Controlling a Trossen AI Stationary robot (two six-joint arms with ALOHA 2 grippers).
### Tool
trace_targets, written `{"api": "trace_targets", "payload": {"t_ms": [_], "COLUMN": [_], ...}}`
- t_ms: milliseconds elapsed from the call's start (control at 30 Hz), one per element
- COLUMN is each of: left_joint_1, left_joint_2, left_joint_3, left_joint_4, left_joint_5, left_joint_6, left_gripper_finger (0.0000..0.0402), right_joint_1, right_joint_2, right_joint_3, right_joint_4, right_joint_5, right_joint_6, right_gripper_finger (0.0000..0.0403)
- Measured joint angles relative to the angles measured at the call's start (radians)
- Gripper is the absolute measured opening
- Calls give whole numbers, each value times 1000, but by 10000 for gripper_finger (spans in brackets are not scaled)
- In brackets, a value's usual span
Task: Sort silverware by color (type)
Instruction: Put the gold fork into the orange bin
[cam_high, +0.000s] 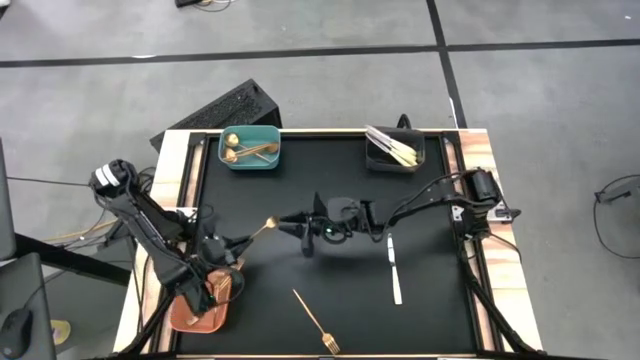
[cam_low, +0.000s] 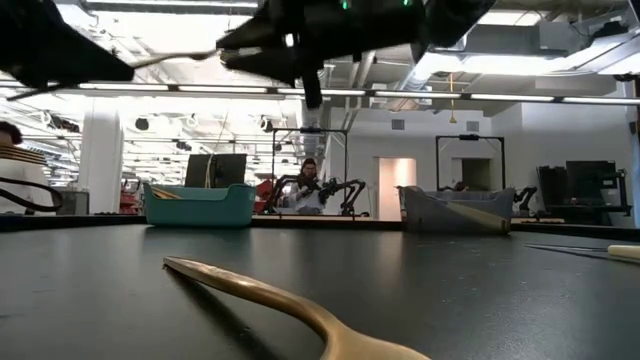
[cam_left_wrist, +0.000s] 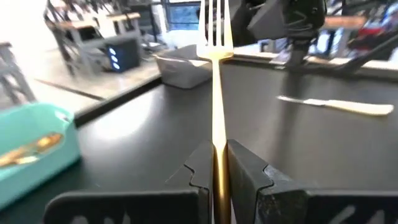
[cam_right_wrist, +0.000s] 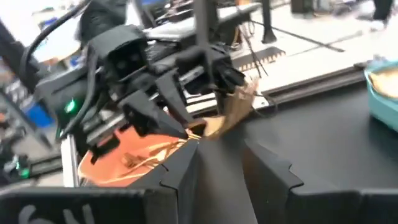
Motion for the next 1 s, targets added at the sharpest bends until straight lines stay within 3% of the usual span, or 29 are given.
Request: {"api": "trace_targets", "payload": {"t_ms": [133, 400, 500, 633, 700, 1000], "left_joint_1": [52, 87, 87, 88, 92, 114], "left_joint_2": [47, 69, 69, 69, 68, 66], "left_joint_3": [6, 6, 6, 6, 6, 26], "left_joint_4": [3, 10, 13, 15, 26, 63], "left_joint_5": [-6, 17, 31, 33, 56, 109], "left_joint_6": [99, 220, 223, 218, 213, 157], "left_gripper_finger": [12, 12, 12, 15, 25, 132], "right_joint_1": [-15, -32, -37, -45, -46, -51], "right_joint_2": [22, 51, 56, 55, 56, 55], "right_joint_3": [-12, -9, -10, -10, -10, -10], "right_joint_4": [31, 113, 100, 87, 81, 0], "right_joint_5": [14, 38, 41, 41, 38, 1], "right_joint_6": [91, 116, 116, 61, 3, -338], "right_gripper_finger": [152, 147, 124, 60, 24, 21]}}
